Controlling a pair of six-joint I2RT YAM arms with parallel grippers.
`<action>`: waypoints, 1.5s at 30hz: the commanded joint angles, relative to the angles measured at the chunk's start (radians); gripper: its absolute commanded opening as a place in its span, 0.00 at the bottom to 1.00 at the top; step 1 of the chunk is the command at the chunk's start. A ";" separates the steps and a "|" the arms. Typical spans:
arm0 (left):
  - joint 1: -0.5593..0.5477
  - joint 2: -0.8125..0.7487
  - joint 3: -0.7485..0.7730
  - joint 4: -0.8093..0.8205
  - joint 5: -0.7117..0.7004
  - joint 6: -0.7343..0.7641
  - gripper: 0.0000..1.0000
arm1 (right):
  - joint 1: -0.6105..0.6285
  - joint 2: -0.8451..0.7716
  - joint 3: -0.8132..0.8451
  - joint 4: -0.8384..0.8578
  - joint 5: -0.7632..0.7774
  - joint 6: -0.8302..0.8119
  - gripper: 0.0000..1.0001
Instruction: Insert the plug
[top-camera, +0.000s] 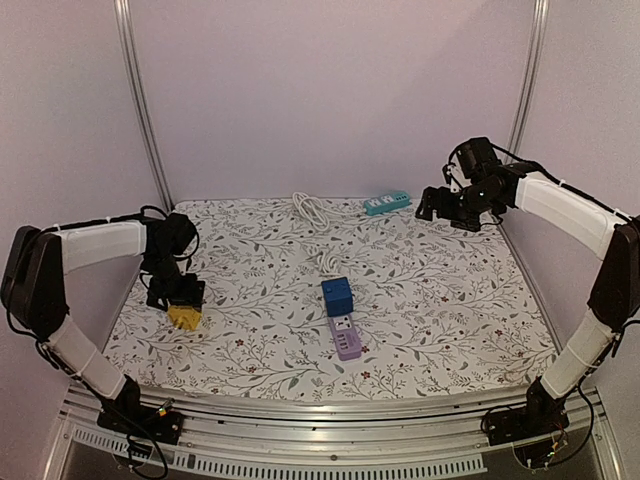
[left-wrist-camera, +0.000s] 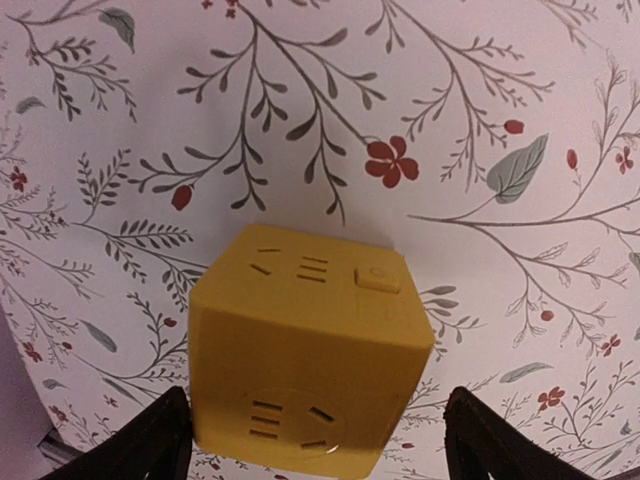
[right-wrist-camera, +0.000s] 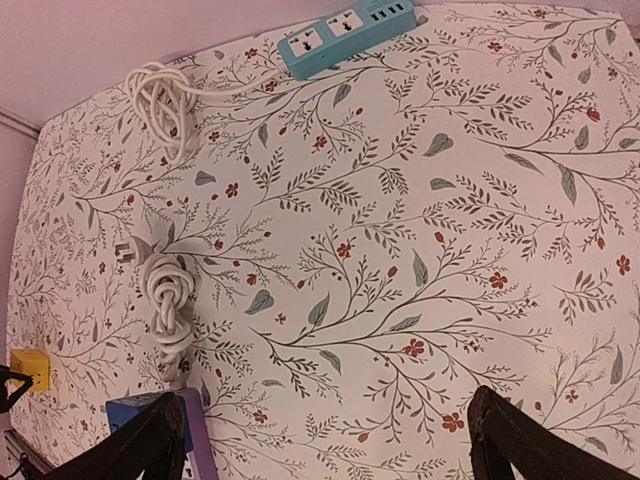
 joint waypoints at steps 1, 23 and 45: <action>0.012 0.019 0.011 -0.011 0.056 0.030 0.86 | -0.005 -0.029 -0.001 -0.013 0.004 0.029 0.97; -0.011 -0.113 0.032 0.065 0.262 0.033 0.42 | -0.005 -0.017 0.020 -0.007 -0.014 0.039 0.98; -0.302 0.091 0.335 0.235 0.864 0.036 0.38 | 0.051 -0.009 -0.098 0.281 -1.049 -0.091 0.97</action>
